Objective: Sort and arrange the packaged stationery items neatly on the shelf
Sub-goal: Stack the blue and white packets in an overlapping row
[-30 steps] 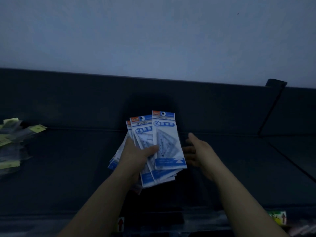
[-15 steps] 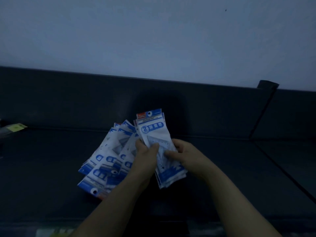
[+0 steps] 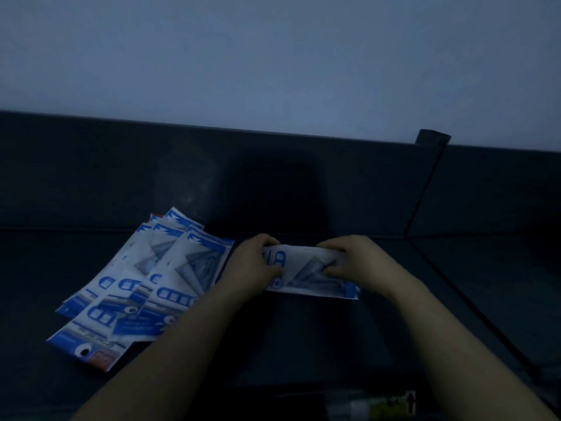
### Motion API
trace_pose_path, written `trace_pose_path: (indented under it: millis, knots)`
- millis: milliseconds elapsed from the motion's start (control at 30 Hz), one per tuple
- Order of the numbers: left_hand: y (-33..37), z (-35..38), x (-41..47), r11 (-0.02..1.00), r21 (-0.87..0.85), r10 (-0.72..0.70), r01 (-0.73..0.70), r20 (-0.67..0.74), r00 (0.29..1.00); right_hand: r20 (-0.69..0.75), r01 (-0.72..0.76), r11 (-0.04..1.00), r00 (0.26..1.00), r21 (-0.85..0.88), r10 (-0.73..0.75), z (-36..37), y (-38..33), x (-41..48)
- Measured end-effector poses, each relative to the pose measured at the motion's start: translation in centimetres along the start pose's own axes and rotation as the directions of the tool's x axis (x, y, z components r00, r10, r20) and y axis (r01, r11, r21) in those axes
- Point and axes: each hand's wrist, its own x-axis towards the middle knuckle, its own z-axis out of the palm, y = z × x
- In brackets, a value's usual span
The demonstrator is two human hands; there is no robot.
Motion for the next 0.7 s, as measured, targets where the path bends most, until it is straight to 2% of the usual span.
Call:
trace_pose_path:
  millis: [67, 167, 300, 500, 600, 700]
  knots:
    - [-0.2, 0.4, 0.4, 1.0, 0.002, -0.025, 0.025, -0.033, 0.999, -0.052, -0.075, 0.99, 0.995, 0.117, 0.082, -0.2, 2.0, -0.8]
    - [-0.4, 0.9, 0.8, 0.999, 0.025, -0.025, 0.026, -0.042, 0.999, -0.039, -0.163, 0.937, 0.982, 0.309, 0.184, 0.1, 4.2, -1.7]
    - [0.0, 1.7, 1.2, 0.999, 0.034, -0.035, 0.037, -0.045, 0.998, -0.009, -0.175, 0.864, 0.979, 0.473, 0.203, 1.0, 5.3, -1.7]
    - [1.5, 3.0, 3.4, 0.994, -0.074, -0.09, 0.084, -0.092, 0.992, -0.113, -0.159, 0.849, 0.962, 0.504, 0.247, -0.2, 6.4, 0.8]
    - [1.9, 4.0, 5.3, 0.982, -0.116, -0.158, 0.15, -0.064, 0.985, -0.092, -0.192, 0.831, 0.956, 0.522, 0.278, -0.7, 7.5, 2.3]
    - [2.0, 4.9, 6.9, 0.983, -0.077, -0.169, 0.164, -0.061, 0.984, -0.053, -0.228, 0.845, 0.956, 0.483, 0.288, -0.3, 8.4, 3.8]
